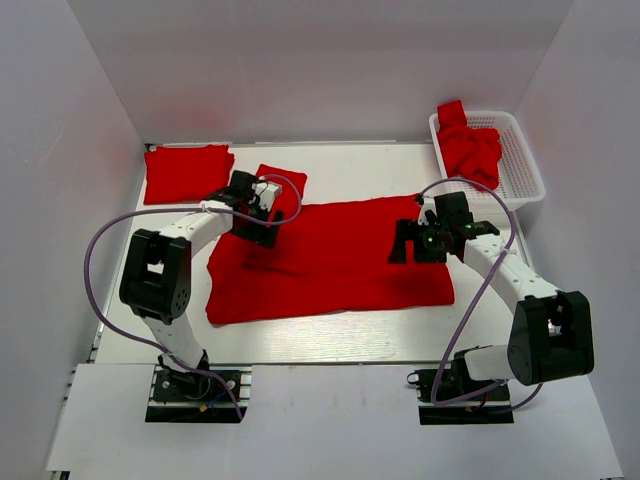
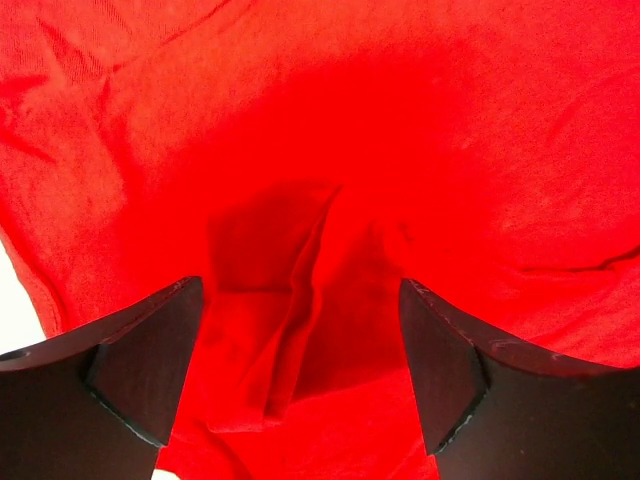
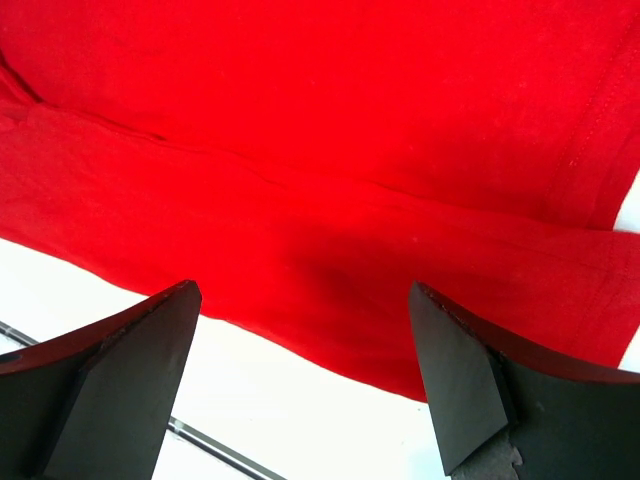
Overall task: Fold and stack the t-shirts
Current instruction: Fold the flattened tshirt in 1/3 of the way
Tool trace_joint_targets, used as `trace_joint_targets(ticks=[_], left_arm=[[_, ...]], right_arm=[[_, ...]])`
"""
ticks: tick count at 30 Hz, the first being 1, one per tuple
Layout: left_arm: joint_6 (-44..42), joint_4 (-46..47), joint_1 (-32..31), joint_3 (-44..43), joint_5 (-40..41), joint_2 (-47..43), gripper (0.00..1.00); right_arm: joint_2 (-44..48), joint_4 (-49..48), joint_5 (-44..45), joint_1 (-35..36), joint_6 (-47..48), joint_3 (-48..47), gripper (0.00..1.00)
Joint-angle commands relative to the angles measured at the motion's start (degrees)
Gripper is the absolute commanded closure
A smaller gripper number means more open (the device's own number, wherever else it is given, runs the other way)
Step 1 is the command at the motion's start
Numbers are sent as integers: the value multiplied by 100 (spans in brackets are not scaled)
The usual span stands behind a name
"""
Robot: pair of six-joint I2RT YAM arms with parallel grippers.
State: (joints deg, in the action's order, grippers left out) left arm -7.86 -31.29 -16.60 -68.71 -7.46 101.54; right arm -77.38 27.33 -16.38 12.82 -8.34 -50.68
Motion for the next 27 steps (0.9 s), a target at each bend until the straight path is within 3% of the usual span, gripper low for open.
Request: trace_joint_targets(ticks=[1, 7, 11, 17, 19, 21, 27], left_arm=[[-5, 9, 25, 103, 166, -117, 14], [-5, 61, 25, 156, 35, -117, 35], [-5, 123, 25, 217, -80, -117, 61], [-5, 123, 25, 217, -132, -117, 61], [56, 123, 25, 217, -132, -55, 75], [56, 123, 25, 95, -62, 15, 100], [-58, 254, 25, 42, -474, -46, 100]], right_arm=[[30, 27, 91, -34, 52, -136, 10], [83, 79, 302, -25, 104, -188, 10], [153, 97, 443, -34, 131, -206, 10], [241, 141, 592, -34, 139, -206, 10], [268, 123, 636, -42, 122, -206, 10], [276, 141, 671, -34, 113, -206, 10], [373, 150, 777, -43, 122, -206, 10]])
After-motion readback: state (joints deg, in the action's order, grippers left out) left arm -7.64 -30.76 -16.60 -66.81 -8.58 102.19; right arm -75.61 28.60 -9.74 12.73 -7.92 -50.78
